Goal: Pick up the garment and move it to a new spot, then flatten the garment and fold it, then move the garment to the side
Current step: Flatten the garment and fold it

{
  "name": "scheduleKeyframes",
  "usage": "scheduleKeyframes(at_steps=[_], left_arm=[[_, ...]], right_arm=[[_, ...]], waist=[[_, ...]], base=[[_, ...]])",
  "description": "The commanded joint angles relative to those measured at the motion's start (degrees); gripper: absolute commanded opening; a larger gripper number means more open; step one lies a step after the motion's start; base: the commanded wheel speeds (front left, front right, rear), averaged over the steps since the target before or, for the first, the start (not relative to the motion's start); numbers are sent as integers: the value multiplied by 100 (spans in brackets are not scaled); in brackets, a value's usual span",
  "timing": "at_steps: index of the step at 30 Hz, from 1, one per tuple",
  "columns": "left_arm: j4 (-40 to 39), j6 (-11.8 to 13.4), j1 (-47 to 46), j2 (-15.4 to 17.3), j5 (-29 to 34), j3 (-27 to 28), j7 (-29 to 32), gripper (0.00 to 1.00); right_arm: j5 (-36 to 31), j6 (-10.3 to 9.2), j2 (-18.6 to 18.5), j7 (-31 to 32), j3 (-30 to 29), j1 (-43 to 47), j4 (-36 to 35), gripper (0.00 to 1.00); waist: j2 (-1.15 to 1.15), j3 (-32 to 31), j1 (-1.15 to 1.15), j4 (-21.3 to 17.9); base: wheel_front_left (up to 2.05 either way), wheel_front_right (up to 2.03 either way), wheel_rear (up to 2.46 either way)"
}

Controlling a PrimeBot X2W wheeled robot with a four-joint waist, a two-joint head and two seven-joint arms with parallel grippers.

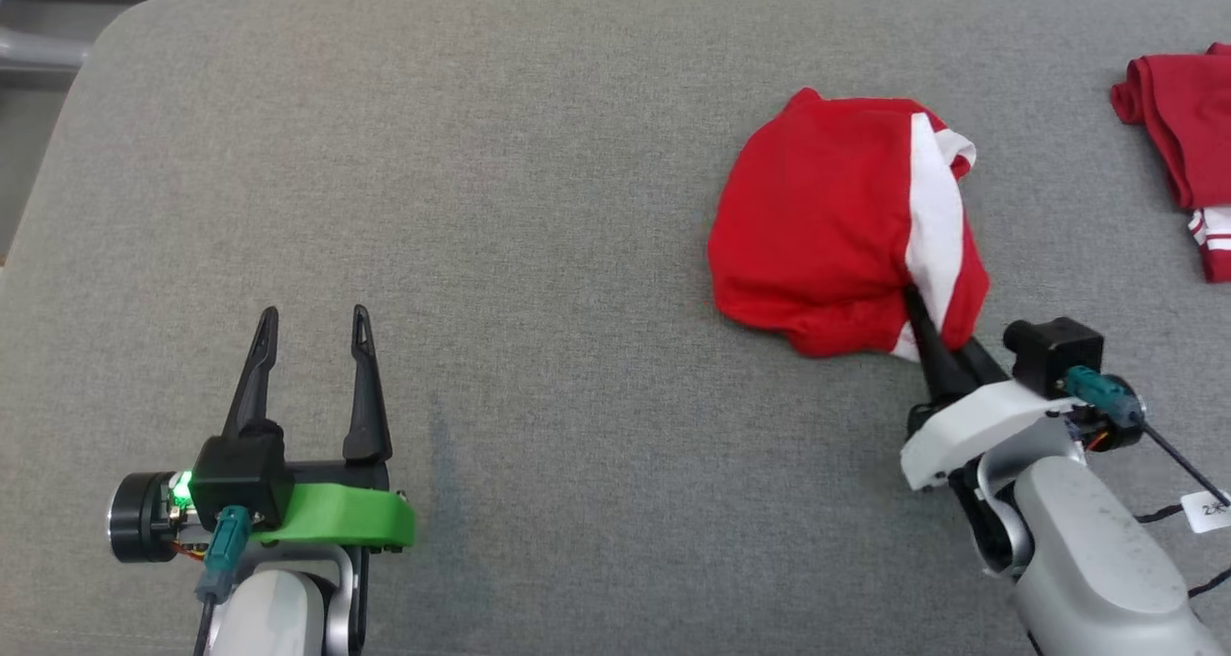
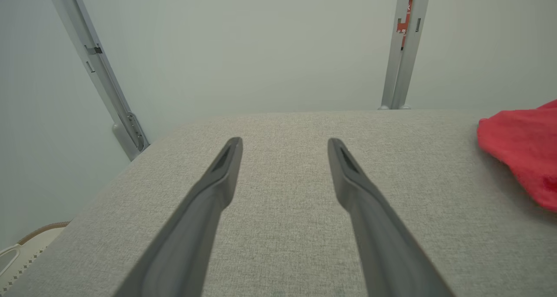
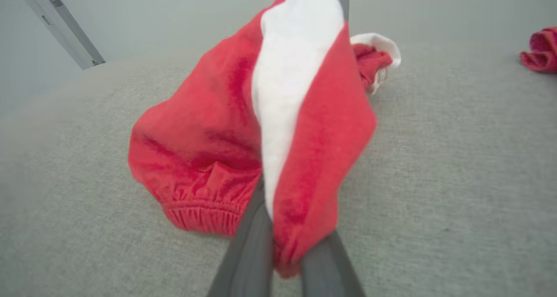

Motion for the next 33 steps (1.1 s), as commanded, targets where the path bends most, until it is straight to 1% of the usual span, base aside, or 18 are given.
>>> scheduleKeyframes(at_steps=[1,3,6,9,12,17,21,25,26,27,28,30,33], left_arm=[[22,-15,50,0,-80,-4,1,100],[47,-29,58,1,-83,-18,2,100],[72,-29,67,2,-118,-64,2,100],[107,-41,76,2,-169,-112,1,100],[120,-28,89,1,-237,-172,2,100],[124,28,58,3,-374,-286,2,100],[154,68,10,3,-444,-356,1,100],[169,113,-36,2,-471,-410,1,100],[171,122,-43,2,-482,-415,2,100],[177,133,-49,2,-490,-422,2,100],[180,140,-48,3,-493,-420,1,100],[175,165,-41,3,-493,-394,2,100],[185,176,-24,3,-449,-342,2,100]], right_arm=[[-96,-7,-65,-16,-109,30,-171,0],[-247,-7,-169,-16,-153,-2,-385,0],[-494,-7,-227,-17,23,-95,-669,0],[-625,-7,-159,-17,416,-235,-832,0],[-649,-7,-19,-16,910,-413,-822,0],[-561,-7,340,42,1910,-756,-520,0],[-309,-7,601,31,2712,-937,-118,0],[3,-7,723,-5,3245,-1074,246,0],[45,-7,730,-9,3311,-1100,301,6],[156,-7,737,-17,3423,-1114,305,97],[237,-7,741,-10,3517,-1129,297,100],[317,-7,738,-15,3552,-1149,209,100],[166,-7,730,-16,3358,-927,99,100]], waist=[[0,-96,0,-48],[0,-160,0,-60],[0,-252,0,-56],[0,-322,0,-25],[0,-361,0,46],[0,-335,0,229],[0,-291,0,340],[0,-261,0,403],[0,-253,0,407],[0,-248,0,410],[0,-243,0,405],[0,-241,0,361],[0,-248,0,230]], base=[[0,0,0],[0,0,0],[0,0,0],[0,0,0],[0,0,0],[0,0,0],[0,0,0],[0,0,0],[0,0,0],[0,0,0],[0,0,0],[0,0,0],[0,0,0]])
